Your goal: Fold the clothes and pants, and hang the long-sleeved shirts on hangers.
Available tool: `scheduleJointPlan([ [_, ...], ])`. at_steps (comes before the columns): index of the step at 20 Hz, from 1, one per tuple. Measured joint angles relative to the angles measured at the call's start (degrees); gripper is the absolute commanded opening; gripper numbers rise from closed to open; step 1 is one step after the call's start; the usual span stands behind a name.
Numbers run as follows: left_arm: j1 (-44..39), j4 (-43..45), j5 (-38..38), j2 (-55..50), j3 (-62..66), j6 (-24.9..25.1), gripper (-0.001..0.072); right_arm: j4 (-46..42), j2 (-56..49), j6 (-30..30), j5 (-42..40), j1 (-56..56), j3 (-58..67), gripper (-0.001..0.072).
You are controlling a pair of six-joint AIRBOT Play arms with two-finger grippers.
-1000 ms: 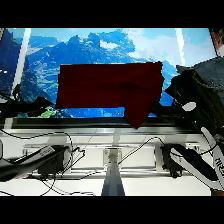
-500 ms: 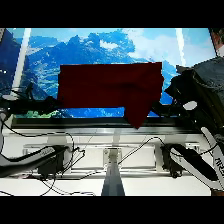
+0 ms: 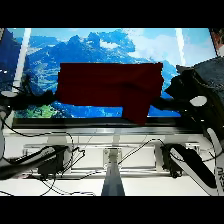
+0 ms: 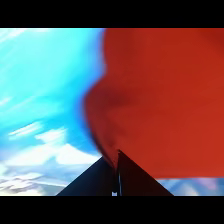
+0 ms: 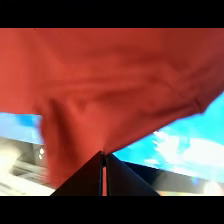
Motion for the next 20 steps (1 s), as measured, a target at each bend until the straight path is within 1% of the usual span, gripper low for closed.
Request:
scheduleJointPlan([
  [2, 0.0, -4.0, -0.9, 3.2, 1.7, 0.4, 0.0018, 0.0, 3.5, -0.2, 1.2, 0.0, 3.6, 0.0008],
  [4, -0.4, -9.0, -0.5, 5.9, 3.0, 0.6, 0.0016, 0.1, 5.8, 0.3, -0.1, 0.0, 6.6, 0.0008],
  [7, -3.1, -14.2, 6.0, 6.8, 3.9, -1.4, 0.0016, 0.2, 5.6, 2.6, -6.9, 1.3, 8.9, 0.0008],
  [9, -6.4, -16.3, 11.4, 5.2, 4.8, -2.8, 0.0016, 0.2, 2.8, 4.8, -13.1, 3.1, 10.0, 0.0008],
  [12, -11.2, -17.8, 19.6, -0.4, 8.8, -5.1, 0.0017, 0.5, -4.7, 7.7, -22.3, 5.2, 14.1, 0.0008],
  [16, -15.3, -19.3, 25.9, -10.8, 18.5, -6.5, 0.0021, 1.1, -18.4, 9.4, -30.6, 6.2, 23.6, 0.0011],
  [17, -15.8, -20.1, 26.7, -13.4, 20.9, -6.8, 0.0080, 1.4, -21.8, 9.6, -32.5, 6.3, 26.0, 0.0166],
  [18, -16.2, -20.9, 27.4, -16.0, 23.1, -6.8, 0.0399, 1.7, -25.4, 9.8, -34.3, 6.3, 28.5, 0.0533],
  [19, -16.4, -21.4, 27.9, -18.3, 24.9, -6.9, 0.0698, 1.9, -28.5, 9.8, -35.6, 6.4, 30.7, 0.0712],
  [20, -16.6, -21.8, 28.3, -20.0, 26.0, -6.9, 0.0699, 2.1, -31.1, 9.8, -36.3, 6.4, 32.4, 0.0708],
])
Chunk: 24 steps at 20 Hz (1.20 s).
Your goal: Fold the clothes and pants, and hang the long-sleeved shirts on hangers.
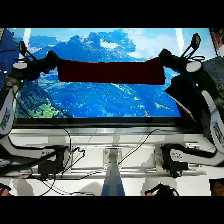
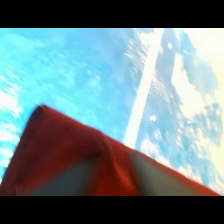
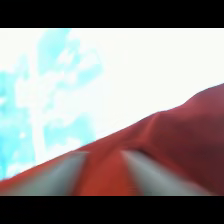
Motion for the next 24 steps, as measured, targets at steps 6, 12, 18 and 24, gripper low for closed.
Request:
scheduleJointPlan([
  [6, 3.0, 6.6, -5.2, -4.0, 2.8, -0.3, 0.0693, -3.8, -6.2, 0.2, 2.0, 0.0, 4.1, 0.0692],
  [12, 7.1, 16.7, -15.3, -5.9, 3.2, -2.5, 0.0669, -6.9, -7.1, 0.2, 6.8, 0.0, 4.7, 0.0691],
  [18, 2.7, 19.0, -14.8, -8.7, 3.5, -3.0, 0.0020, -7.9, -7.1, -1.3, 13.6, 0.5, 4.9, 0.0313],
  [24, 0.6, 26.5, -21.1, -3.7, 8.6, -2.8, 0.0020, -8.1, -7.3, -3.0, 16.8, 7.0, 8.4, 0.0009],
])
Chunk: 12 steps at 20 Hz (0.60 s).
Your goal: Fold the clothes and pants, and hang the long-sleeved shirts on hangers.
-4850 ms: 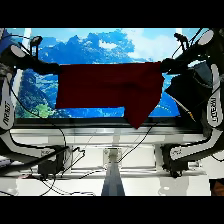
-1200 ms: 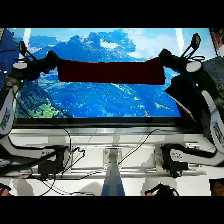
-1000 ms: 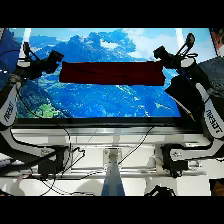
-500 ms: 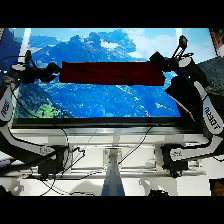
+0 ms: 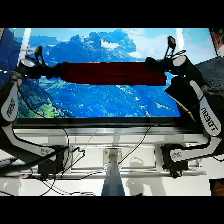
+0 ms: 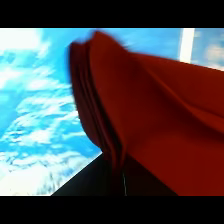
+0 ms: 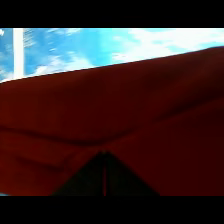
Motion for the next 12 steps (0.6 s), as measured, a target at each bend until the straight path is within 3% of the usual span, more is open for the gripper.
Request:
scheduleJointPlan([
  [3, 0.3, 3.1, -8.9, 7.9, 1.9, 0.1, 0.0020, -0.1, -1.0, 0.0, 0.2, 6.1, 3.9, 0.0008],
  [7, 0.8, 4.7, -19.1, 20.7, 2.7, 0.1, 0.0020, -0.1, -5.8, 5.2, 0.6, 16.9, 10.6, 0.0008],
  [12, 0.9, 5.3, -23.2, 31.0, 3.0, -0.2, 0.0020, 1.4, -14.2, 12.4, 1.1, 32.7, 20.6, 0.0008],
])
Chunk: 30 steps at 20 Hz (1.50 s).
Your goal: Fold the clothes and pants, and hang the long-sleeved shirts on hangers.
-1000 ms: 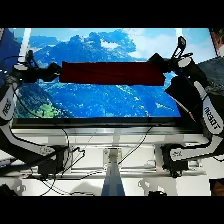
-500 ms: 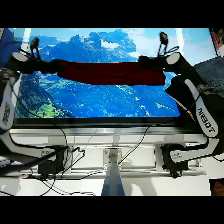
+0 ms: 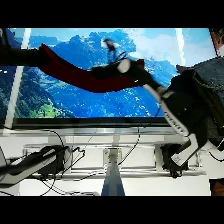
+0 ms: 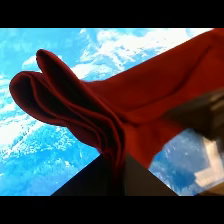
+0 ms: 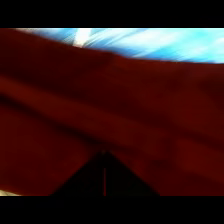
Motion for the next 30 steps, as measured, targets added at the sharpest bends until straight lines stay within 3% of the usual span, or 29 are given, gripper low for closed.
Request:
scheduleJointPlan([
  [6, -0.6, -0.8, -0.9, 2.6, 0.0, -1.0, 0.0021, -1.7, -3.5, 5.8, 2.8, 7.5, 6.1, 0.0009],
  [11, -6.4, -6.4, 2.4, -1.7, 0.0, -1.4, 0.0020, -13.2, 0.0, 6.9, 14.3, -4.5, 8.2, 0.0009],
  [15, -18.8, -10.0, 13.1, -10.2, 0.0, -1.1, 0.0020, -18.6, 4.5, 6.9, 23.6, -19.9, 8.6, 0.0009],
  [20, -37.1, -16.7, 35.8, -22.1, 0.0, -0.9, 0.0035, -20.7, 7.6, 3.7, 32.3, -36.8, 8.7, 0.0009],
  [21, -40.0, -17.6, 41.0, -23.6, 0.0, -0.9, 0.0229, -20.9, 7.8, 2.7, 33.4, -39.3, 8.5, 0.0068],
  [22, -42.6, -18.1, 46.2, -25.0, 0.0, -0.9, 0.0567, -21.1, 7.9, 1.7, 34.5, -41.7, 8.2, 0.0316],
  [23, -44.6, -18.5, 50.6, -26.0, 0.0, -0.9, 0.0702, -21.0, 8.0, 0.8, 35.1, -43.4, 7.8, 0.0522],
  [26, -48.2, -19.3, 59.0, -27.6, 0.0, -0.9, 0.0696, -21.1, 7.8, -1.9, 35.8, -46.7, 5.9, 0.0533],
  [30, -47.6, -17.9, 60.5, -27.6, 0.0, -0.9, 0.0695, -15.7, 4.6, -5.6, 35.9, -47.9, 3.0, 0.0551],
])
